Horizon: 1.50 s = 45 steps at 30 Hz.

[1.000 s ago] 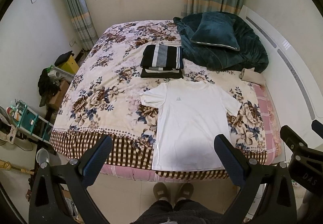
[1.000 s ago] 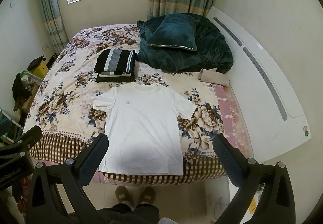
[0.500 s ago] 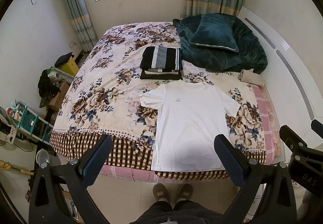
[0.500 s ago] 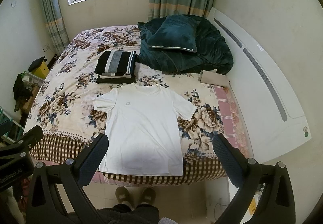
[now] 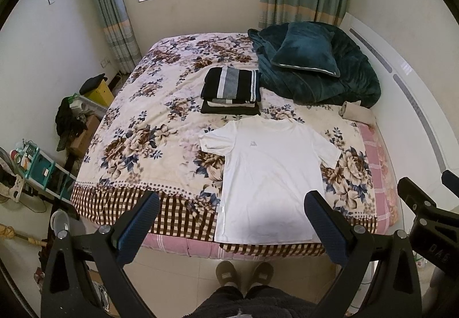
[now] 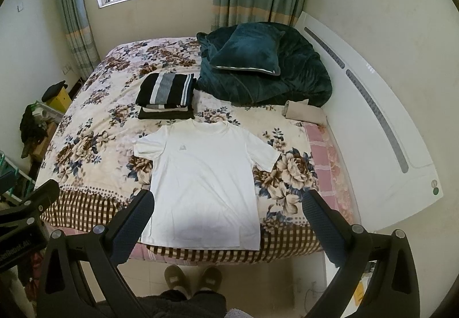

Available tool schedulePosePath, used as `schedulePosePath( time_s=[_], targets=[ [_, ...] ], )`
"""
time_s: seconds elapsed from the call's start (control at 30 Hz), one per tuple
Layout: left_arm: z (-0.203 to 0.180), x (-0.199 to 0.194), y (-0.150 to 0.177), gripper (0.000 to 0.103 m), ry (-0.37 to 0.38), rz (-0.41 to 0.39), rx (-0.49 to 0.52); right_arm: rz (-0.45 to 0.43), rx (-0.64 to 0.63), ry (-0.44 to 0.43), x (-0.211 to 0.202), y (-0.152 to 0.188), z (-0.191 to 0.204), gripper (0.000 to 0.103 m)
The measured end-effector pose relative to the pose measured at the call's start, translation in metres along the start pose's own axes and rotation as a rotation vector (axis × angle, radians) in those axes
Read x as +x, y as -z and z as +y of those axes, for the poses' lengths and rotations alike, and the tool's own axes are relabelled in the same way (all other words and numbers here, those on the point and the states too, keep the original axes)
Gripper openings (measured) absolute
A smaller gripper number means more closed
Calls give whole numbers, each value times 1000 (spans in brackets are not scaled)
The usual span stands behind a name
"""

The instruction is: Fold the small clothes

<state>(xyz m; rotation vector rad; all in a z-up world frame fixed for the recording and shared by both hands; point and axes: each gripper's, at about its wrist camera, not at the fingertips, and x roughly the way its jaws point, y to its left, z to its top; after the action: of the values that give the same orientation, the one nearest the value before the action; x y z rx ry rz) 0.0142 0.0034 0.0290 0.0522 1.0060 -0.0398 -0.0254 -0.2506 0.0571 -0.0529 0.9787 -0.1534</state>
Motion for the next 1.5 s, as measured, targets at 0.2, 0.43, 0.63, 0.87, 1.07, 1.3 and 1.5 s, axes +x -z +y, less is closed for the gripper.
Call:
schedulePosePath(
  time_s=[0.2, 0.43, 0.63, 0.87, 1.07, 1.3, 1.5],
  targets=[
    [-2, -3, -2, 103, 2, -3, 2, 1, 3, -1, -2, -4, 2, 103],
    [-5, -3, -7, 103, 9, 0, 2, 5, 5, 0, -3, -7, 2, 103],
    [-3, 26, -16, 103, -5, -21, 8, 24, 49, 7, 9, -7, -1, 103],
    [-17, 141, -42, 103, -56, 3, 36, 101, 223, 98, 116, -10, -34, 103],
    [-63, 279, -54, 103, -106, 103, 77, 233, 407, 129, 275, 0, -103, 103],
    [-119, 457, -54, 103, -189, 271, 77, 364, 658, 79, 504, 23, -193, 103],
    [-154, 587, -36, 103, -200, 411, 17, 485, 955, -6, 686, 73, -239, 100]
  ],
)
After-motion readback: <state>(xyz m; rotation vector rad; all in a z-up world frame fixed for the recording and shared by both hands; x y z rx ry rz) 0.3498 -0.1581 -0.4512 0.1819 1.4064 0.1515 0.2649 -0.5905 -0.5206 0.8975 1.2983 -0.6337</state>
